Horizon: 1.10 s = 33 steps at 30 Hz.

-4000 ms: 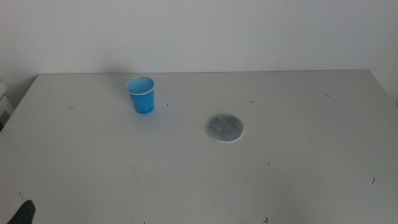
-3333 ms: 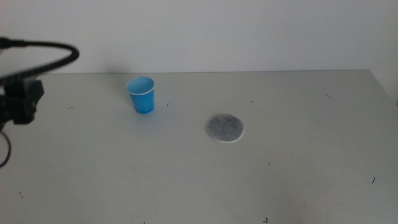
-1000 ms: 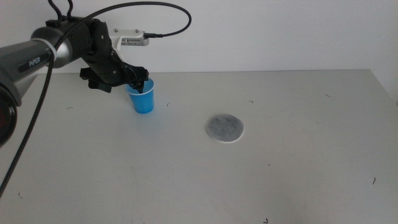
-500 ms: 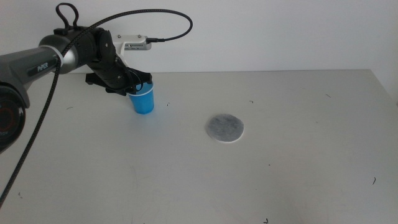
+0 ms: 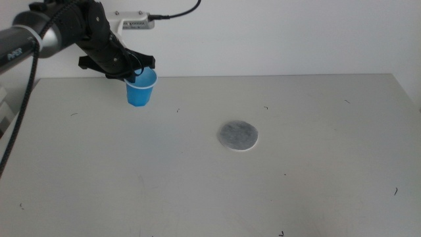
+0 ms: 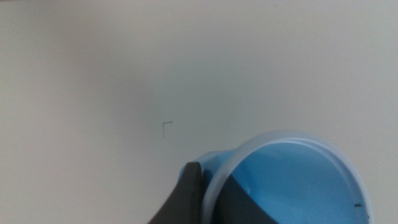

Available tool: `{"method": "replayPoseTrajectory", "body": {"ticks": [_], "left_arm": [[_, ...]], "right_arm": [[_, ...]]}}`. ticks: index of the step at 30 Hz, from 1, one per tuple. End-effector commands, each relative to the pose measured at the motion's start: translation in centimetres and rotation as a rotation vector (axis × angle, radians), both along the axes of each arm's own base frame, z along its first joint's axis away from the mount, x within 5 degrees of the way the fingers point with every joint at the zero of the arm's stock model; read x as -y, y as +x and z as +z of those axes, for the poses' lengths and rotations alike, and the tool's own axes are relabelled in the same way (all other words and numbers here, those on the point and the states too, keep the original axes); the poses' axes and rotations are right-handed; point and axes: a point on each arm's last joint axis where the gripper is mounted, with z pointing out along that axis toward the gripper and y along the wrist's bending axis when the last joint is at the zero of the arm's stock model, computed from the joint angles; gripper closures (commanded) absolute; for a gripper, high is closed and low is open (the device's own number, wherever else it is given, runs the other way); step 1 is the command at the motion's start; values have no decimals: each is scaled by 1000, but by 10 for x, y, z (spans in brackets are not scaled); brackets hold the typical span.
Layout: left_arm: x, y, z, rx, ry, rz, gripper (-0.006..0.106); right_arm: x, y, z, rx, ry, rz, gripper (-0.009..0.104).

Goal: Place an empty cup on a cup mat.

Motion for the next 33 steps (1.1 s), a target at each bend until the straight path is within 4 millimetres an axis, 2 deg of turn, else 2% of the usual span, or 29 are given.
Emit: {"method": "replayPoseTrajectory", "body": {"ticks": [1,5,8,13,17,22,33], "left_arm": [[2,-14,63,151,-52,0,100],[13,-28,86,180,-81,-25,100],[25,-37,95,186,-87,-55,100],[54,-46,101,171,-97,-119,100],[85,-54,108,213,-121,-184,100],[114,-59,104,234,-159,-220,100],[172,-50,73,211,-169,-313,100]], "right_arm": [[0,-2,12,108,-23,4,1],[0,-2,12,108,-23,4,1],[0,-2,12,108,-23,4,1],[0,-2,12,108,-23,4,1],[0,-2,12,108,-23,4,1],[0,-2,12,108,-23,4,1],[0,-2,12,108,-23,4,1]]}}
